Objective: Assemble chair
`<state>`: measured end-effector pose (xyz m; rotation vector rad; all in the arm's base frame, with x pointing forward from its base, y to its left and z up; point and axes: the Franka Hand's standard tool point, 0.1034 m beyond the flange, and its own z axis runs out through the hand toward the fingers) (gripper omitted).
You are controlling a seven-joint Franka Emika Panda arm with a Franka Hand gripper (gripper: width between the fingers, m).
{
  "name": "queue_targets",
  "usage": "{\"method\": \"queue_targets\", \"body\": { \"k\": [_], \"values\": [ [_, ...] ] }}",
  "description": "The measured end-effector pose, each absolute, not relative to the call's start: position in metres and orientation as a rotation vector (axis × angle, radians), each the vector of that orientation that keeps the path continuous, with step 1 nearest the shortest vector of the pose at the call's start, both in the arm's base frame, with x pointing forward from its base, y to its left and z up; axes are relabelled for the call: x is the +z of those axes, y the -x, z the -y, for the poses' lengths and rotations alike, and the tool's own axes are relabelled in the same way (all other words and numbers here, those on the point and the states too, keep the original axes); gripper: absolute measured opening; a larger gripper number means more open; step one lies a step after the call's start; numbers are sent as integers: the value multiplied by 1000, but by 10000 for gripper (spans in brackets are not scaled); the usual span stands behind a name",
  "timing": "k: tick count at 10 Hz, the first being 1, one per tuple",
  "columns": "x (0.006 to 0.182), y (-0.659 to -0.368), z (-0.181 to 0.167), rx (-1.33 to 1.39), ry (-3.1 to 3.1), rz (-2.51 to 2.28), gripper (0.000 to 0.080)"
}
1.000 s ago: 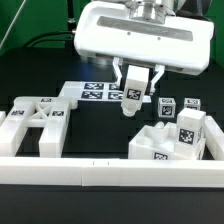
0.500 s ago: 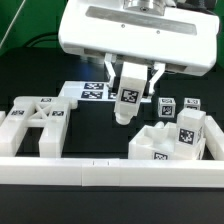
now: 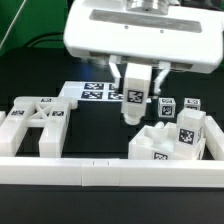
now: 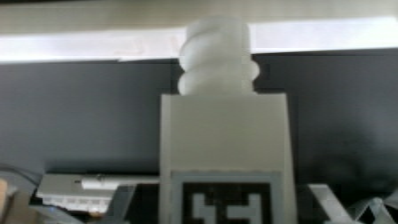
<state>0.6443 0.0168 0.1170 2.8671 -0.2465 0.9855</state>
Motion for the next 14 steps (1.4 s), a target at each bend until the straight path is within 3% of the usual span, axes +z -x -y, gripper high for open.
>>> {"method": "queue_targets", "body": {
  "k": [6, 10, 14],
  "values": [
    [110, -633, -17, 1023, -2855, 310, 271],
    [85, -614, -25, 953, -2875, 337, 271],
    [77, -621, -31, 940, -2875, 286, 271]
  ]
}}
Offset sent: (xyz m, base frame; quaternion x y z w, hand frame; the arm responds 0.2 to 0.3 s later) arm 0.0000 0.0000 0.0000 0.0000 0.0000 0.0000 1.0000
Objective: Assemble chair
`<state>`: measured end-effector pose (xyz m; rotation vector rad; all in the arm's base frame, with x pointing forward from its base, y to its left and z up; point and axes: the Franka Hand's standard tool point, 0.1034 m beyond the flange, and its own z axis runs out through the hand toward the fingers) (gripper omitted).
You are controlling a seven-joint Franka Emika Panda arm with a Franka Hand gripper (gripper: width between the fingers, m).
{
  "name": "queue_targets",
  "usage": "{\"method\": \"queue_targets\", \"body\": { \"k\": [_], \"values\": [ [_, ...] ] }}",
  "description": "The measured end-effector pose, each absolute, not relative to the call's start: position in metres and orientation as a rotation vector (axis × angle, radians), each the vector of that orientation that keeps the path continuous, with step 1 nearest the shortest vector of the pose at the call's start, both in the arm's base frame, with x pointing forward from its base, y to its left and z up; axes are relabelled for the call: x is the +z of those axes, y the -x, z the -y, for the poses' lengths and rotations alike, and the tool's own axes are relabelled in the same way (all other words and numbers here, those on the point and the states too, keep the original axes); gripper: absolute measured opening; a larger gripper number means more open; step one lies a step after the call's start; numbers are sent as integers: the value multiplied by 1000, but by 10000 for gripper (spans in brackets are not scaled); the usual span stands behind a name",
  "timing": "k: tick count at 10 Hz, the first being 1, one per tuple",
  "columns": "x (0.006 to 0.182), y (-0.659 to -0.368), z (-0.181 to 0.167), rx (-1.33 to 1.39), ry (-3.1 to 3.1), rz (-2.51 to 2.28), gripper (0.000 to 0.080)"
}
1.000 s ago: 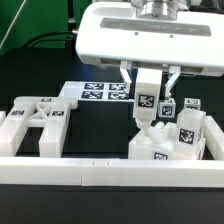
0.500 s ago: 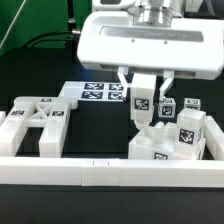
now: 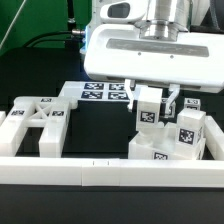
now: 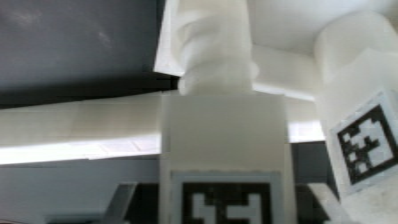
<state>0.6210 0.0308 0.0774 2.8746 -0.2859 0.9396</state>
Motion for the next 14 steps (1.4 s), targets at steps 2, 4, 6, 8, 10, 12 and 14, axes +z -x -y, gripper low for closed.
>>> {"method": "queue_targets", "body": {
  "k": [2, 4, 6, 8, 10, 12, 14],
  "values": [
    [76, -621, -30, 938, -2872, 279, 271],
    [72, -619, -28, 931, -2868, 272, 271],
    [69, -618, -29, 924, -2868, 264, 271],
    [67, -617, -35, 932, -2863, 271, 271],
    [65, -612, -41, 963, -2844, 304, 271],
    [65, -609, -41, 977, -2835, 335, 271],
    [64, -605, -42, 983, -2830, 355, 271]
  ]
}}
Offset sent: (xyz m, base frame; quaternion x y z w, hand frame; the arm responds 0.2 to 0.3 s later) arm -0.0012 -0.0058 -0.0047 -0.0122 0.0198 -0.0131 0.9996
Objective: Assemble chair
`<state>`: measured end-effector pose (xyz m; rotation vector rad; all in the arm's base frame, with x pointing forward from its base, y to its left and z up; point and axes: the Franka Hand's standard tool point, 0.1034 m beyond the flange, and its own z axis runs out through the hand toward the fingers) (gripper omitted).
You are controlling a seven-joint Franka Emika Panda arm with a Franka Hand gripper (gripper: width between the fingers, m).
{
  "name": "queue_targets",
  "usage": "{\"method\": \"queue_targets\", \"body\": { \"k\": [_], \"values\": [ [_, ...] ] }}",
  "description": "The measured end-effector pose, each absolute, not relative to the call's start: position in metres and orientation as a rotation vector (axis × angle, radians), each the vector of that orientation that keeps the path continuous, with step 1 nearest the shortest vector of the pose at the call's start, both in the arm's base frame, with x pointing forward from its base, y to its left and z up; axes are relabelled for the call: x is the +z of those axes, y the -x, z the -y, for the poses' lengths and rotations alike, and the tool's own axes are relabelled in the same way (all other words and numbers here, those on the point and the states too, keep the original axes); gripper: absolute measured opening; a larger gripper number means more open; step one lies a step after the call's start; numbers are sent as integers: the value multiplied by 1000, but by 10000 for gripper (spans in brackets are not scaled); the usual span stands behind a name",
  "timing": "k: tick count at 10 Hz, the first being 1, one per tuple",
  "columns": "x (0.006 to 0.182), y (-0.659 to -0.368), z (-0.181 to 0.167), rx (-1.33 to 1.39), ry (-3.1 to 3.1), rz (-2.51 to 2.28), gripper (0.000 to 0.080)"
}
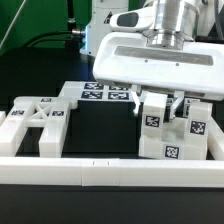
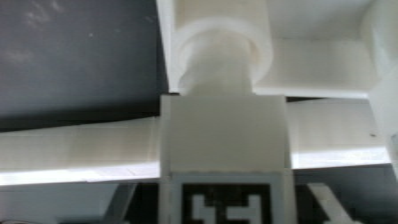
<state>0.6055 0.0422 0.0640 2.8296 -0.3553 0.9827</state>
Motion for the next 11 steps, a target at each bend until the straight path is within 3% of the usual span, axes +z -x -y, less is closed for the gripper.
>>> {"method": "queue_targets", "body": {
  "k": [3, 5, 7, 11],
  "values": [
    [59, -605, -42, 912, -2860, 367, 340],
    [66, -608, -39, 901, -2871, 375, 613],
    [73, -611, -34, 884, -2882, 362, 642],
    [117, -623, -9, 773, -2977, 356, 649]
  ]
}}
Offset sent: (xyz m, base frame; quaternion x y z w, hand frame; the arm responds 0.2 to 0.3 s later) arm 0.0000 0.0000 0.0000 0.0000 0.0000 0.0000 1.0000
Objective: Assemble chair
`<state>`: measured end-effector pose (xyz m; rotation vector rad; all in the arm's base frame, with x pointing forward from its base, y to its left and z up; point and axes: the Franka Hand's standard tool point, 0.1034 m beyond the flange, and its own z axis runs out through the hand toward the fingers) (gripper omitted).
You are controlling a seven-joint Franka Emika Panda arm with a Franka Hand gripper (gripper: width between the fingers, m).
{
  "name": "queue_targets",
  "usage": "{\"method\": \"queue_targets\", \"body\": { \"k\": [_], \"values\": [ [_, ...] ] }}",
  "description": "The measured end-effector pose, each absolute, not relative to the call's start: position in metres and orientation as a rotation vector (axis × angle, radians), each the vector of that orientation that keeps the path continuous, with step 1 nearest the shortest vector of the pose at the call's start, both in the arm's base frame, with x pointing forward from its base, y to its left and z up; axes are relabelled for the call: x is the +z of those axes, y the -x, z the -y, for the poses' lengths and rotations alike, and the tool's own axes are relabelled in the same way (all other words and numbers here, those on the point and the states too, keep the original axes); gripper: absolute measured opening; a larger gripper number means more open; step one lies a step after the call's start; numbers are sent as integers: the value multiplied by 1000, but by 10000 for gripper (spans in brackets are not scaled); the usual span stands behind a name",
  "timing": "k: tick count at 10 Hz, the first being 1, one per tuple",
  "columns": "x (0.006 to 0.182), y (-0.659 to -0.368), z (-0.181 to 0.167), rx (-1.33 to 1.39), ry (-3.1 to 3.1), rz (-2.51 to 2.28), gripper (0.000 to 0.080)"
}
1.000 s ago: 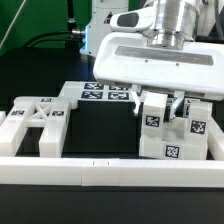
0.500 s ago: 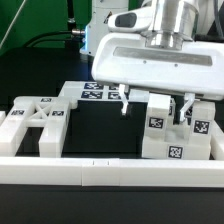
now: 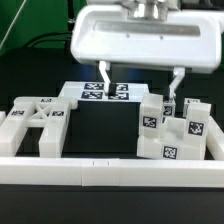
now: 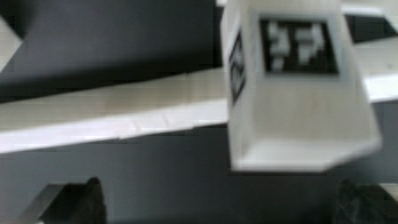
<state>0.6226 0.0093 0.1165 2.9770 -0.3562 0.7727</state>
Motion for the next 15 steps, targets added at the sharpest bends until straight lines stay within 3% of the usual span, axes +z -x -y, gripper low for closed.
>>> {"method": "queue_targets", "body": {
  "k": [2, 6, 11, 13, 15],
  "values": [
    [126, -628, -12, 737, -3012, 385, 649],
    [123, -629, -15, 706, -3027, 386, 649],
    [102, -624, -8, 230, -3141, 413, 649],
    [107, -621, -18, -71, -3151, 464, 649],
    [110, -629, -13, -135, -3151, 469, 649]
  ]
}}
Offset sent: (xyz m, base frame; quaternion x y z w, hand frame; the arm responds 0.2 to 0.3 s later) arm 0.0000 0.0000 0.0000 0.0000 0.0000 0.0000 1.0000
